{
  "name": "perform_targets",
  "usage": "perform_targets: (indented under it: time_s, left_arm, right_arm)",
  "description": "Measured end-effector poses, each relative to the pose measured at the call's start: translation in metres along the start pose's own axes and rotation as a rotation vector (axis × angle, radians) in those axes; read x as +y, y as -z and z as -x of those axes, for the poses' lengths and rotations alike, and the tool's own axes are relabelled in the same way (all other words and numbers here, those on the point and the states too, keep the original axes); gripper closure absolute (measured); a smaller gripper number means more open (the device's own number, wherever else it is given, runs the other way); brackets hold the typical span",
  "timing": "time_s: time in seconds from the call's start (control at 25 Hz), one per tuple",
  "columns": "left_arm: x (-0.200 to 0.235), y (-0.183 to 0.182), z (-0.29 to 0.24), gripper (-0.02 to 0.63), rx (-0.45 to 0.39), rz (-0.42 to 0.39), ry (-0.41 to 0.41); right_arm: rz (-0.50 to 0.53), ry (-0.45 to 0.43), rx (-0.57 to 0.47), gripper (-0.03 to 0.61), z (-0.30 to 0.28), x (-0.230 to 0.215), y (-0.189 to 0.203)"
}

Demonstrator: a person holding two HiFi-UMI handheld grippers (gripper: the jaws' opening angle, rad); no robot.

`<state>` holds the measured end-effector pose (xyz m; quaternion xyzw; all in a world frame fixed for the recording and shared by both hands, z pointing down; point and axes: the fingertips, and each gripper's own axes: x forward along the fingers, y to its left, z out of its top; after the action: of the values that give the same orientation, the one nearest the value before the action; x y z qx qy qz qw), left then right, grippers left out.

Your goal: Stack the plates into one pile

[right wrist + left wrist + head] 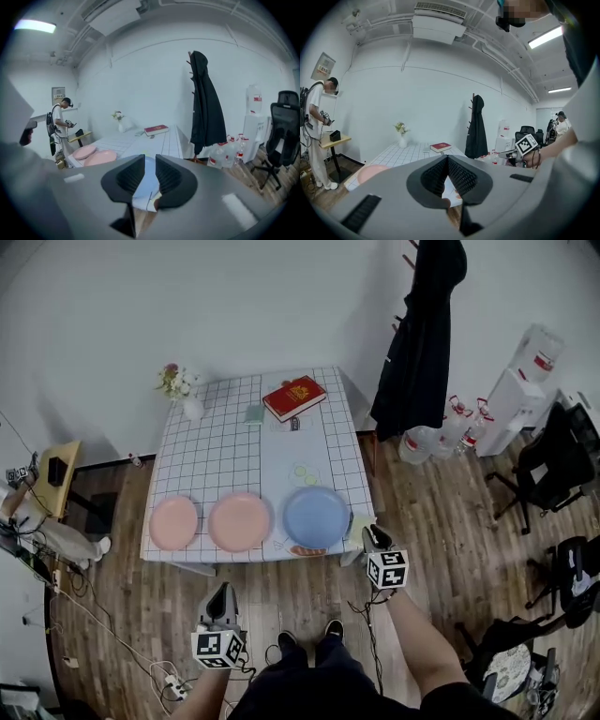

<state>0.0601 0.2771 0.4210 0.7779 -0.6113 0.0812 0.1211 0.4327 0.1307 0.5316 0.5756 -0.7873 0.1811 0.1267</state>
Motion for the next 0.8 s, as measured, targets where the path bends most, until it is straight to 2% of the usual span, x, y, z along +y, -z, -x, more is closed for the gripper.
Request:
perform_targets:
  time_s: [0.24, 0.4, 0.8]
  left_arm:
    - [-0.017, -0.036, -0.019, 0.618, -0.08, -0.039, 0.074]
    - [-0.031, -0.071, -0.027, 0.618, -0.147, -0.083, 0.123]
    - [-0.048, -0.135, -0.023, 0.618, -0.254, -0.115, 0.192]
  right_arm:
    - [0.077, -0.061, -0.146, 0.553, 0.058, 0.064, -0.076]
    - [0.115, -0.1, -0.228, 0.571, 0.091, 0.102, -0.115]
    - [0.161, -0.118, -0.318, 0.571, 0.147, 0.155, -0.16]
